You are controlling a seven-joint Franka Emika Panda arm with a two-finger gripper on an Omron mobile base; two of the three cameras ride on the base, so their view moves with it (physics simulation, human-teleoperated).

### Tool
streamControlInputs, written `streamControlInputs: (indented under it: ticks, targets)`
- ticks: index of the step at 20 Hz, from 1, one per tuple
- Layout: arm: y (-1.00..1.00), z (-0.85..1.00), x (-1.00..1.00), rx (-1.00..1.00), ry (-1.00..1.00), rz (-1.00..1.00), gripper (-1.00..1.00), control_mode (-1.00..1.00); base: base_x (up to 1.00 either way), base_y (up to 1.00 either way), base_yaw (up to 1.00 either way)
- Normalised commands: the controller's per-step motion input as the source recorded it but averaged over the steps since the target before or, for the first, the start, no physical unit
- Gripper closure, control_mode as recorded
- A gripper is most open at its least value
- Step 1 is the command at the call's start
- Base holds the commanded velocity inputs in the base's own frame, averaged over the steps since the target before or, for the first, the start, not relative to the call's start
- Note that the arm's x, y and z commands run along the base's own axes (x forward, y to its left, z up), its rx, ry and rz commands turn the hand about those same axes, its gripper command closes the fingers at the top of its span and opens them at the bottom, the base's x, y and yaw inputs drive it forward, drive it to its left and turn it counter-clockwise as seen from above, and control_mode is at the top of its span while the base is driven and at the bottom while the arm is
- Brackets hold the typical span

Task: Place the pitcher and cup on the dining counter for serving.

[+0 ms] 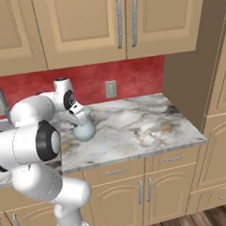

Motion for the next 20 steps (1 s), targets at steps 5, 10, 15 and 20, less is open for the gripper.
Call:
streamControlInputs:
  ticks: [5,10,15,20]
  targets:
    - [0.0,0.45,-0.45,-0.2,-0.31,0.05,1.0,-1.0,0.0,0.0,0.0]
    - [0.0,0.84,-0.44,-0.12,-0.22,0.06,1.0,-1.0,0.0,0.0,0.0]
    - [0.0,0.97,-0.47,-0.04,-0.14,0.07,1.0,-1.0,0.0,0.0,0.0]
    - [-0.13,0.84,-0.63,0.07,-0.01,0.16,1.0,-1.0,0.0,0.0,0.0]
